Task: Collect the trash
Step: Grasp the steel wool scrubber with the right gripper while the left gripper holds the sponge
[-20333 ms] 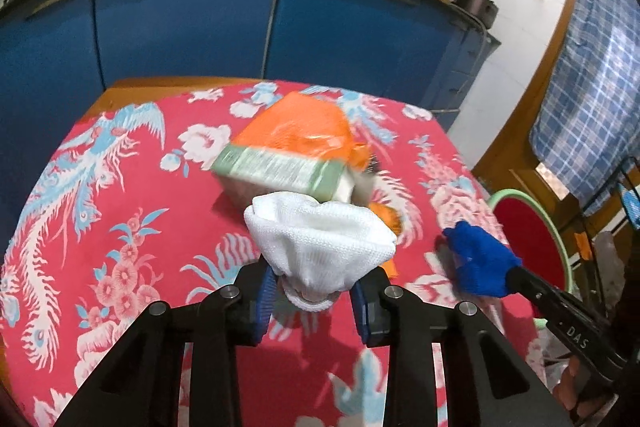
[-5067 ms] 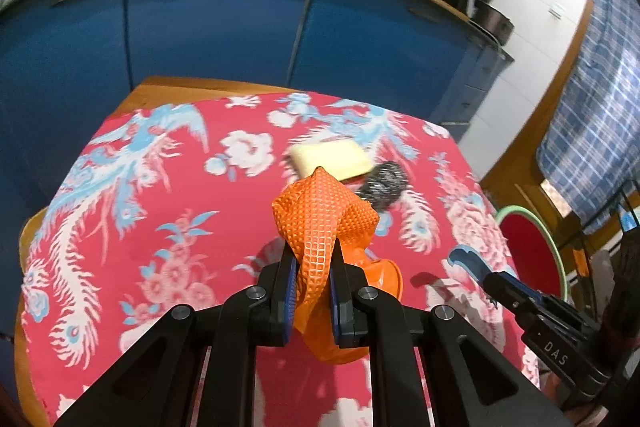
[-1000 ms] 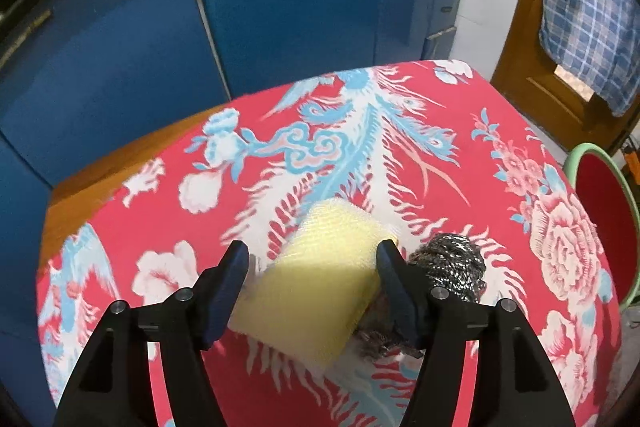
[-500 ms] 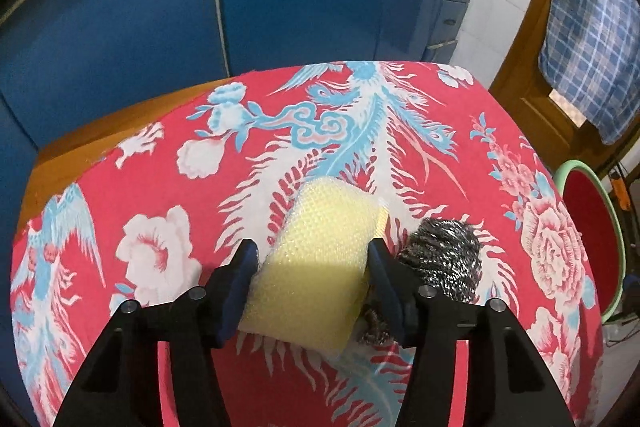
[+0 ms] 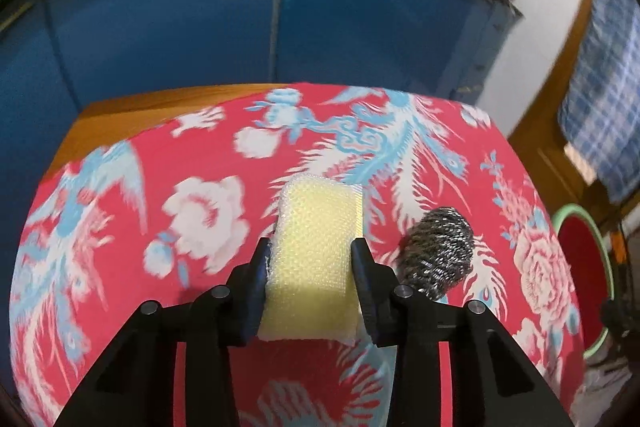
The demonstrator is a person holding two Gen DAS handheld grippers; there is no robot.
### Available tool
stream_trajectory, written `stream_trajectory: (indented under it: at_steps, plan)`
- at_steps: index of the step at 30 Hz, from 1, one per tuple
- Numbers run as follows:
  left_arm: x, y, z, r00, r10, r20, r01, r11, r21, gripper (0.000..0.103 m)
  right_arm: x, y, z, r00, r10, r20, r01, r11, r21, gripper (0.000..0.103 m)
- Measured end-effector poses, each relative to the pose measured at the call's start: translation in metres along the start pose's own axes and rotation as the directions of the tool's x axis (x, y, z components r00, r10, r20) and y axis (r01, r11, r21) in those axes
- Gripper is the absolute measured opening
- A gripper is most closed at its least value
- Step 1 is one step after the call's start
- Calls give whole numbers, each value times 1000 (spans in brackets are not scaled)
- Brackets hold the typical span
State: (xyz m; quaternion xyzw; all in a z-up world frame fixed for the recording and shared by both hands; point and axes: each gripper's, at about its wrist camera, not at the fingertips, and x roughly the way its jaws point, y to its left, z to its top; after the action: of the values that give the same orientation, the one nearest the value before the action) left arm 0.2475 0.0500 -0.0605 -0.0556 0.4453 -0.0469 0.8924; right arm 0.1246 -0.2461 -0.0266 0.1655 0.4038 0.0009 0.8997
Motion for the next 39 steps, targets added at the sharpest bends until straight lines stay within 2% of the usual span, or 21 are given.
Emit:
stream_trajectory:
  at_steps: [5,11,23,35,36,37,39]
  plan:
    - [-13,26,-14,1000,2,26,2,991,-132,40,13,21,3,1000,27,-11,-27,999,-26,52]
    - [-20,46,-22,998,19,62,-5,978,-210,38,30,57,7,997,74,-18,-76,994,-78,53]
    - [-17,48,-24,997,35,68,-20,978,-208,37,84,123,6,990,111,-84,-124,977,-175,55]
    - [-18,55,-25,996,42,72,-24,972,-233,37,122,147,6,989,95,-113,-116,974,-194,55]
    - [-18,56,-25,996,42,73,-24,972,-234,37,125,147,6,988,89,-123,-113,974,-198,53]
    - [-18,56,-25,997,42,72,-24,972,-234,37,129,147,5,987,89,-137,-115,973,-198,46]
    - [-18,56,-25,997,41,73,-23,972,-234,37,129,147,4,988,85,-130,-111,972,-207,42]
